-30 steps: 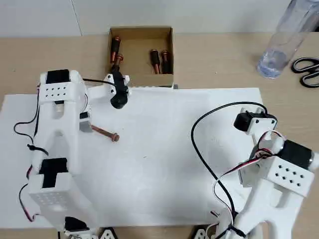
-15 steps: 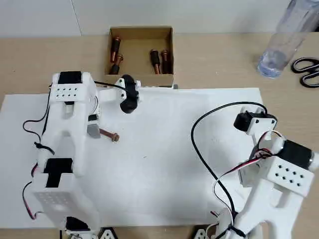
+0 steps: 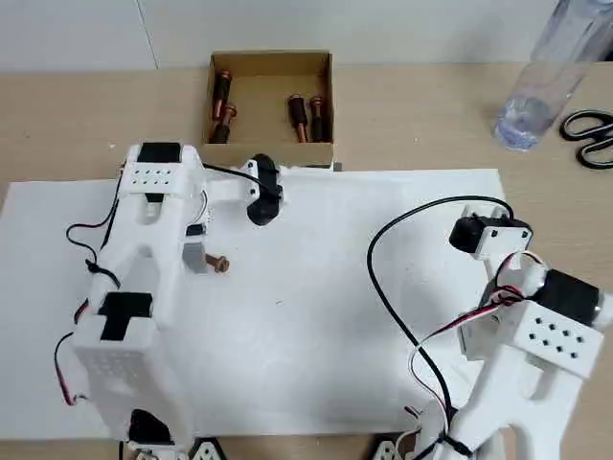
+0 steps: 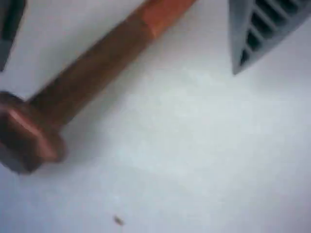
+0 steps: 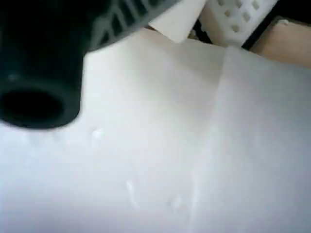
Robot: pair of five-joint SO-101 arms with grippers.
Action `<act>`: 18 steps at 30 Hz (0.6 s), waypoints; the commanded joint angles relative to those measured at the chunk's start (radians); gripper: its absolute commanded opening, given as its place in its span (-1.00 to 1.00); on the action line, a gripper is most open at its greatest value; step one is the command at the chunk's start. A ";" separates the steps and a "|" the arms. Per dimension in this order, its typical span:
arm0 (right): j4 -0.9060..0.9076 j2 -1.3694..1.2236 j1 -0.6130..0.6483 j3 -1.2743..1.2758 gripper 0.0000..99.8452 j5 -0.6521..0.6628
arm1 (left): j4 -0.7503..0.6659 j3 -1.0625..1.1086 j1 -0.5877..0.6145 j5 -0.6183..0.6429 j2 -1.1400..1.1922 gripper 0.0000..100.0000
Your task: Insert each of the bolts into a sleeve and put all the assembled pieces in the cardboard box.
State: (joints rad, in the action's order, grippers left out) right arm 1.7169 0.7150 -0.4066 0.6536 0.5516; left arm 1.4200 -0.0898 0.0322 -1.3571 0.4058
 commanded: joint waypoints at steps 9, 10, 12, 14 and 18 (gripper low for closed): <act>-0.002 0.019 -0.007 -0.005 -0.99 0.003 | -0.029 -0.008 -0.038 -0.506 0.077 -0.55; -0.002 0.018 -0.007 -0.005 -0.99 0.003 | -0.028 -0.008 -0.040 -0.506 0.083 -0.59; -0.002 0.018 -0.005 -0.005 -0.99 0.003 | -0.028 -0.008 -0.043 -0.506 0.092 -0.63; -0.002 0.018 -0.005 -0.005 -0.99 0.003 | -0.026 -0.008 -0.048 -0.506 0.095 -0.65; -0.002 0.018 -0.005 -0.005 -0.99 0.003 | -0.023 -0.008 -0.051 -0.505 0.091 -0.65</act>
State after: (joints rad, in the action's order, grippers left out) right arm 1.7169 0.7150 -0.4066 0.6536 0.5516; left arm 1.4154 -0.0913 -0.0046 -1.3587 0.4964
